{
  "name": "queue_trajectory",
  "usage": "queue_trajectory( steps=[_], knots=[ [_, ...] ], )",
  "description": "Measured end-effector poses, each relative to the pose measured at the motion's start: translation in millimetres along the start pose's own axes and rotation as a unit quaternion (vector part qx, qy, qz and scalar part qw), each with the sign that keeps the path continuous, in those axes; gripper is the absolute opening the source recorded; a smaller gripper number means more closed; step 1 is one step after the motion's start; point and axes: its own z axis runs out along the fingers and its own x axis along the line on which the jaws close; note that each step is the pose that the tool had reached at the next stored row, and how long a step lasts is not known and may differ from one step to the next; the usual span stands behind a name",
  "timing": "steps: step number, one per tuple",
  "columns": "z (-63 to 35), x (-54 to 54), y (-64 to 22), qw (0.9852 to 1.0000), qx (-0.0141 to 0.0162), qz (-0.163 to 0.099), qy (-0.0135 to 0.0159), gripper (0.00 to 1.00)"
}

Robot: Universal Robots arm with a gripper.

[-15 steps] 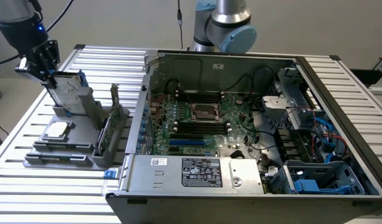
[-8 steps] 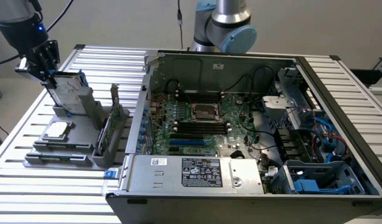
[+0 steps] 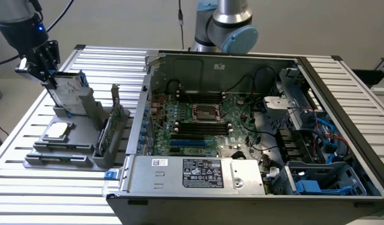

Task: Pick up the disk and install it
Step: 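Pick up the disk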

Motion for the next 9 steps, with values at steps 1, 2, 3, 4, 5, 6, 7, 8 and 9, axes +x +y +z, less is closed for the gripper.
queue_trajectory(
  steps=[1,2,3,4,5,6,7,8,9],
  knots=[
    [-0.1,0.0,0.0,1.0000,0.0000,0.000,-0.0001,0.33],
    [-0.4,0.0,0.0,1.0000,0.0000,0.000,-0.0001,0.33],
    [-0.8,0.0,0.0,1.0000,-0.0001,0.000,-0.0001,0.33],
    [-1.2,0.0,0.0,1.0000,0.0000,0.000,-0.0001,0.33],
    [-1.6,-0.1,-0.1,1.0000,0.0000,0.000,-0.0001,0.33],
    [-2.1,0.0,-0.1,1.0000,-0.0001,0.000,-0.0001,0.33],
    [-2.5,-0.1,-0.2,1.0000,-0.0001,0.000,-0.0001,0.33],
    [-3.0,0.0,-0.4,1.0000,-0.0001,0.000,-0.0002,0.33],
    [-3.5,0.0,-0.5,1.0000,-0.0001,0.000,-0.0003,0.33]
  ],
)
